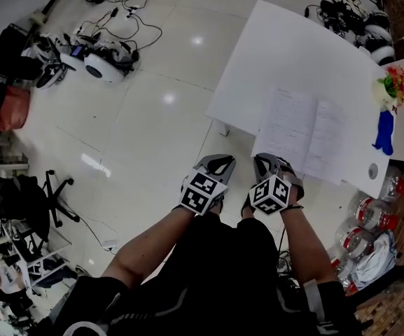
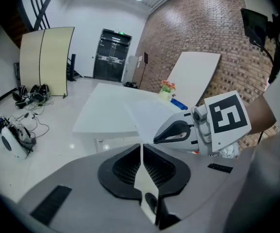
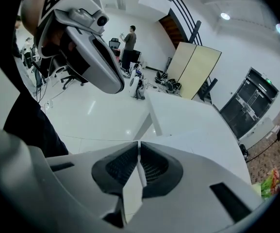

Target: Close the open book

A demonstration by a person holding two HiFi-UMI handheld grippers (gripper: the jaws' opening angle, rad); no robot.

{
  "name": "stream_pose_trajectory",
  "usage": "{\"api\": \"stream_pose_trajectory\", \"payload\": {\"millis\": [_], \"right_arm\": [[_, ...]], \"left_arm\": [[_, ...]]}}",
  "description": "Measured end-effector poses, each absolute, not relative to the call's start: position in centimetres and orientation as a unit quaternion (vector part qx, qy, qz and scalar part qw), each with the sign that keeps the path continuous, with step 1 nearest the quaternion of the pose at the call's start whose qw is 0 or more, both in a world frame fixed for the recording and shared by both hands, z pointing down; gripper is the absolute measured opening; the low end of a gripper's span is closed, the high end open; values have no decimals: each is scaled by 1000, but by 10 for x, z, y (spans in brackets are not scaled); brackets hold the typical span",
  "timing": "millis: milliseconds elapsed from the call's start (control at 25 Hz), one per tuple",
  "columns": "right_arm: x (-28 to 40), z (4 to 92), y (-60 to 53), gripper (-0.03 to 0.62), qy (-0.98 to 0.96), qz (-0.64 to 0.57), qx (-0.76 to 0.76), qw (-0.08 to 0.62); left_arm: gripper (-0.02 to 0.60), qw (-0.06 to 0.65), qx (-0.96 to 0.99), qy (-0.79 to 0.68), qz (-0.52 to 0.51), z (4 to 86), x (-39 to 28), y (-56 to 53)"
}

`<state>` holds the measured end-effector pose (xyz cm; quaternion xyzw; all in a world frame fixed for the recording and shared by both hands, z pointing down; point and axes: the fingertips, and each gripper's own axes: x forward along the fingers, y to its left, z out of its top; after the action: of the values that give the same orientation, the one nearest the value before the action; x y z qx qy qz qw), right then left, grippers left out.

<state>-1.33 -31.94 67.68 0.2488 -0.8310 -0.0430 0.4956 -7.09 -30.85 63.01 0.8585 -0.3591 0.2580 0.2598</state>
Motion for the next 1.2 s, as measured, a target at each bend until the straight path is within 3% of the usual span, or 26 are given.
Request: {"api": "stream_pose_trajectory", "payload": {"millis": [240, 520, 840, 1200], "right_arm": [[-11, 659, -326, 2, -831, -34, 306, 464], [14, 592, -336, 0, -839, 21, 425, 341], [92, 518, -329, 0, -809, 116, 553, 161], [194, 507, -298, -1, -748, 138, 645, 77]], "left_arm": [[5, 252, 862, -361, 250, 623, -74, -310], [5, 247, 866, -361, 241, 612, -73, -313], [5, 232, 881, -342, 230, 594, -55, -320], [5, 209, 900, -306, 231, 575, -9, -330]]}}
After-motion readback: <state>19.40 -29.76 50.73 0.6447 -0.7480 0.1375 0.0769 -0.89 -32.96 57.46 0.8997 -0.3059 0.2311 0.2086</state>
